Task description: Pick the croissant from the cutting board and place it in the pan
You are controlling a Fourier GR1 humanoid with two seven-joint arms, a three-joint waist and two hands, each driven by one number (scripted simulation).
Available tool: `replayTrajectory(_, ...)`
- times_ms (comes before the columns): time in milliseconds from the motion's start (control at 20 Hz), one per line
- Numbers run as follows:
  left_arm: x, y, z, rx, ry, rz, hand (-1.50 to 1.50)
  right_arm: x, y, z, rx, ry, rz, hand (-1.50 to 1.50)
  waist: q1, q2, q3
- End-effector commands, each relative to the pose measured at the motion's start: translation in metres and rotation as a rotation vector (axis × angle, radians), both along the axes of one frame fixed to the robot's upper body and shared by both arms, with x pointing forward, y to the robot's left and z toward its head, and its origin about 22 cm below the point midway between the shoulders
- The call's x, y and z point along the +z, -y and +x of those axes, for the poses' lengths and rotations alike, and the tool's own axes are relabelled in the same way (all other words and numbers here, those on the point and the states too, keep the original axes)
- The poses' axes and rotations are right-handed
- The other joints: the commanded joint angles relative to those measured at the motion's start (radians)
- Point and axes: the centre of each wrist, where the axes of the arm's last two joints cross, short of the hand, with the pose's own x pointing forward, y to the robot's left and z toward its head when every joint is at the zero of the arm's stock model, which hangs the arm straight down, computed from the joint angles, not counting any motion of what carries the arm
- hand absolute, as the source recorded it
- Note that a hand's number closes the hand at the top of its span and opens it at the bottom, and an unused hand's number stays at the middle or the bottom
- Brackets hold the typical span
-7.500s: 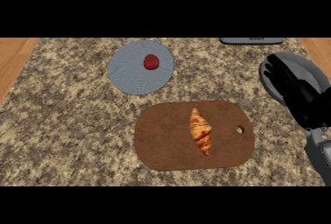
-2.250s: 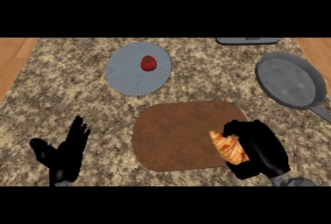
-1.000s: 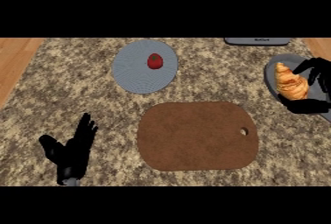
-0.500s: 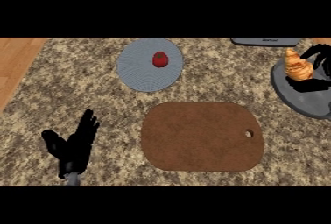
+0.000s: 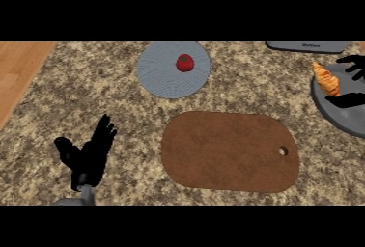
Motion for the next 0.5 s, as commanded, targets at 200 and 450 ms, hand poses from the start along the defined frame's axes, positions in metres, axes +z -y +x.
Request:
replayTrajectory(200, 0.002, 0.004, -0.001, 0.000, 0.006, -0.008, 0.00, -0.006, 0.003, 0.000, 0.050, 0.048, 0.072, -1.50, 0.011, 0.006, 0.004)
replayTrajectory(450, -0.004, -0.002, -0.004, 0.020, 0.004, -0.013, 0.00, 0.013, 0.001, 0.011, 0.158, 0.189, 0.457, -1.50, -0.006, 0.000, 0.006)
